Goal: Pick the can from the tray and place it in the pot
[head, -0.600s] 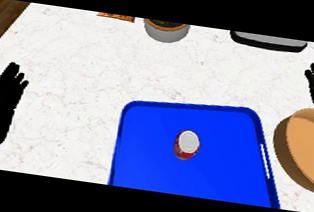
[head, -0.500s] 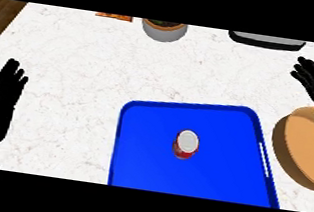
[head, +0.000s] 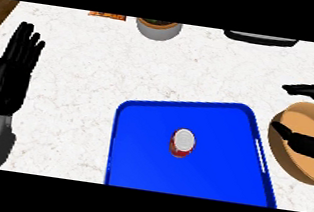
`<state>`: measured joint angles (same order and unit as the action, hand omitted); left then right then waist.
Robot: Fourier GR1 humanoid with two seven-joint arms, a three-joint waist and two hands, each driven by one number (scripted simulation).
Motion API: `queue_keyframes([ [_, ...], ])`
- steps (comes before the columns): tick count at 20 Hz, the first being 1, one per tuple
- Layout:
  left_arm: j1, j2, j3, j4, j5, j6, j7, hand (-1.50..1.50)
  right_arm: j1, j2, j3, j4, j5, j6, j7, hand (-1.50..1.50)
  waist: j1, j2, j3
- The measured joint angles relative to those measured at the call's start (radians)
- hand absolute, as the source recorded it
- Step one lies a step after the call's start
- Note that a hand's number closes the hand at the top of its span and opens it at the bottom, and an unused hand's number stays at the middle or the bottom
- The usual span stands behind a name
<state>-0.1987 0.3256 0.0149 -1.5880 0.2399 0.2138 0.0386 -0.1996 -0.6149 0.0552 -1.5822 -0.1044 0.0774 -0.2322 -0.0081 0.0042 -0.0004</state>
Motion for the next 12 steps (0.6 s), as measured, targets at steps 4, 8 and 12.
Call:
queue_keyframes([
  [4, -0.027, -0.019, -0.006, 0.016, -0.005, -0.009, -0.012, 0.00, 0.083, 0.005, 0.026, -0.004, 0.097, 0.007, -0.185, -1.50, -0.001, -0.002, 0.001],
  [8, -0.035, -0.027, -0.005, 0.020, -0.005, -0.021, -0.005, 0.00, 0.147, -0.040, 0.046, -0.104, 0.181, 0.023, -0.184, -1.50, -0.002, -0.005, 0.000],
  [12, -0.052, -0.025, 0.003, 0.031, -0.008, -0.029, -0.001, 0.00, 0.149, -0.106, 0.075, -0.192, 0.256, 0.069, -0.064, -1.50, 0.000, -0.006, -0.001],
])
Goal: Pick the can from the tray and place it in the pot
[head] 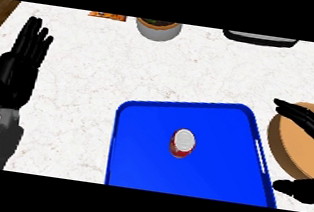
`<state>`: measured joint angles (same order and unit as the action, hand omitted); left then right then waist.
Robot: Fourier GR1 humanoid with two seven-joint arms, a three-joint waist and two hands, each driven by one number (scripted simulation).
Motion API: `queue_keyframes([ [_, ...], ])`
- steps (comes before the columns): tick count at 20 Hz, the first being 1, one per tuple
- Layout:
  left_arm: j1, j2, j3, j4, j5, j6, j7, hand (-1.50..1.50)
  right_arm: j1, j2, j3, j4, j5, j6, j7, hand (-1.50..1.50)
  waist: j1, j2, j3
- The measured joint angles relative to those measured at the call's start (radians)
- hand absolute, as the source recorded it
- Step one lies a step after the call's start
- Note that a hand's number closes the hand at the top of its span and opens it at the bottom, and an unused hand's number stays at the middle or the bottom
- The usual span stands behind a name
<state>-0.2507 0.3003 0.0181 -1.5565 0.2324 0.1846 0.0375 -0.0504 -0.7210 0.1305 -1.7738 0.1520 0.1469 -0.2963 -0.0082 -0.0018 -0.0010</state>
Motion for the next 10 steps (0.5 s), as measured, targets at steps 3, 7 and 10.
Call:
queue_keyframes([
  [3, -0.013, -0.004, -0.001, 0.006, -0.005, 0.000, 0.007, 0.00, -0.014, -0.030, 0.057, -0.078, 0.063, 0.044, 0.125, -1.50, 0.003, 0.000, 0.000],
  [7, 0.010, -0.018, -0.002, -0.002, -0.010, -0.007, -0.013, 0.00, -0.077, -0.002, 0.134, -0.170, 0.119, 0.106, 0.328, -1.50, 0.010, 0.000, -0.001],
  [10, -0.002, -0.020, 0.005, 0.017, -0.013, -0.016, -0.021, 0.00, -0.139, 0.056, 0.207, -0.197, 0.161, 0.149, 0.478, -1.50, 0.013, 0.001, 0.000],
])
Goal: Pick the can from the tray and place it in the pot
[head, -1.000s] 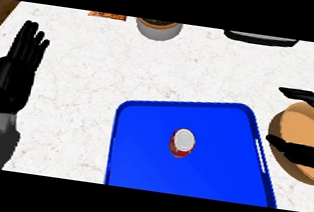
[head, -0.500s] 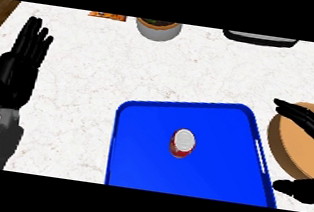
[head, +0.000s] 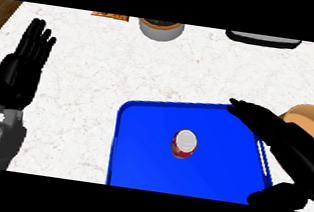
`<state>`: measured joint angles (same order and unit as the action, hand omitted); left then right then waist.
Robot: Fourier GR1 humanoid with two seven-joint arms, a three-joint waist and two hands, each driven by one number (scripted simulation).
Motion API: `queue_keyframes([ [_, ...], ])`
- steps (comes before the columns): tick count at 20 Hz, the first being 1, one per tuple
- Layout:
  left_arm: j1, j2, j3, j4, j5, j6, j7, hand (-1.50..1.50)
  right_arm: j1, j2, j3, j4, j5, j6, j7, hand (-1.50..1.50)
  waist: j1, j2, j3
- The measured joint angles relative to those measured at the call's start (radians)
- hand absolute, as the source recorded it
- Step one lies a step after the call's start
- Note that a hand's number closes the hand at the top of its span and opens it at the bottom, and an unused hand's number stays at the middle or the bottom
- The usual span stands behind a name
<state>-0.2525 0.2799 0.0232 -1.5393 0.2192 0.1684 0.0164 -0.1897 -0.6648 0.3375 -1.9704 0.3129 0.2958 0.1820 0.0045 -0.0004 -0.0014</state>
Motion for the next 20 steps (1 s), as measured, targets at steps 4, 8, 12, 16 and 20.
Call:
queue_keyframes([
  [4, -0.013, -0.010, 0.005, 0.009, -0.006, -0.008, 0.004, 0.00, -0.042, 0.069, 0.051, 0.014, 0.044, 0.056, 0.121, -1.50, -0.001, 0.000, 0.000],
  [8, -0.016, -0.018, 0.008, -0.010, -0.020, -0.002, 0.024, 0.00, -0.061, 0.153, 0.092, 0.067, 0.097, 0.086, 0.180, -1.50, 0.000, 0.000, 0.001],
  [12, -0.030, -0.005, 0.043, 0.011, -0.013, -0.031, 0.022, 0.00, -0.027, 0.212, 0.122, 0.117, 0.171, 0.081, 0.148, -1.50, -0.003, 0.000, 0.001],
  [16, -0.019, -0.026, 0.039, -0.001, -0.034, -0.028, 0.026, 0.00, -0.025, 0.273, 0.136, 0.158, 0.238, 0.081, 0.115, -1.50, -0.003, 0.000, 0.002],
  [20, -0.028, -0.043, 0.046, -0.010, -0.044, -0.026, 0.047, 0.00, -0.019, 0.333, 0.147, 0.173, 0.310, 0.069, 0.086, -1.50, -0.004, 0.000, 0.002],
])
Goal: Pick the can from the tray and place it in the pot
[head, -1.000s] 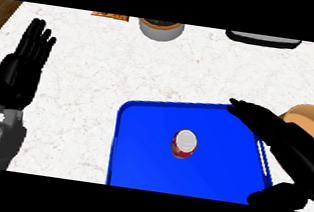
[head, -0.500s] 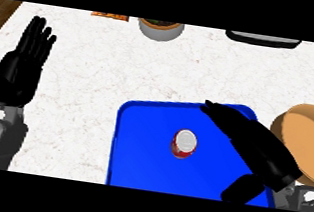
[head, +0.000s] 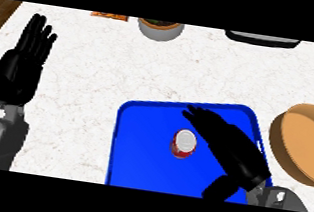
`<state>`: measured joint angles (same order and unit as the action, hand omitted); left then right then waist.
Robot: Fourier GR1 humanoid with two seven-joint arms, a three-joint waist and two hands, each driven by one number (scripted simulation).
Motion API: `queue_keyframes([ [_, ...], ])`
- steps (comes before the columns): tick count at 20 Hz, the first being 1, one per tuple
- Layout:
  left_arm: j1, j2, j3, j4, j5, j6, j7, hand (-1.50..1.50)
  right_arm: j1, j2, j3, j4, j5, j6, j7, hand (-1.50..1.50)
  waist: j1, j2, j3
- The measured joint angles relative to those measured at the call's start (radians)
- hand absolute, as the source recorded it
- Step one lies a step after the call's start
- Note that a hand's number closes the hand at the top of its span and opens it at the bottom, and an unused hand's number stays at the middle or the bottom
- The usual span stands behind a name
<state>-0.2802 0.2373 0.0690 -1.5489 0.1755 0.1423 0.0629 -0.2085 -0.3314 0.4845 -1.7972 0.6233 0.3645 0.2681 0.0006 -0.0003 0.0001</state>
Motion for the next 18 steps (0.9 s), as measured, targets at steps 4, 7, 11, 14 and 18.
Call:
queue_keyframes([
  [4, 0.003, -0.014, 0.004, -0.007, -0.015, -0.005, 0.005, 0.00, 0.008, 0.049, -0.005, 0.028, 0.065, 0.001, -0.020, -1.50, 0.000, 0.000, 0.000],
  [7, -0.006, -0.010, 0.019, 0.018, -0.013, -0.024, -0.007, 0.00, 0.009, 0.074, 0.002, 0.064, 0.119, -0.005, -0.008, -1.50, -0.001, 0.000, 0.000],
  [11, 0.021, -0.028, 0.010, -0.012, -0.030, -0.021, -0.003, 0.00, 0.002, 0.121, 0.003, 0.131, 0.182, -0.021, -0.004, -1.50, 0.001, 0.000, 0.000],
  [14, 0.011, -0.020, 0.036, 0.017, -0.022, -0.044, -0.020, 0.00, 0.004, 0.150, -0.004, 0.179, 0.215, -0.041, -0.030, -1.50, 0.000, 0.000, 0.000],
  [18, 0.015, -0.020, 0.040, -0.010, -0.025, -0.052, 0.004, 0.00, -0.019, 0.189, -0.018, 0.272, 0.256, -0.077, -0.082, -1.50, 0.002, 0.001, 0.000],
])
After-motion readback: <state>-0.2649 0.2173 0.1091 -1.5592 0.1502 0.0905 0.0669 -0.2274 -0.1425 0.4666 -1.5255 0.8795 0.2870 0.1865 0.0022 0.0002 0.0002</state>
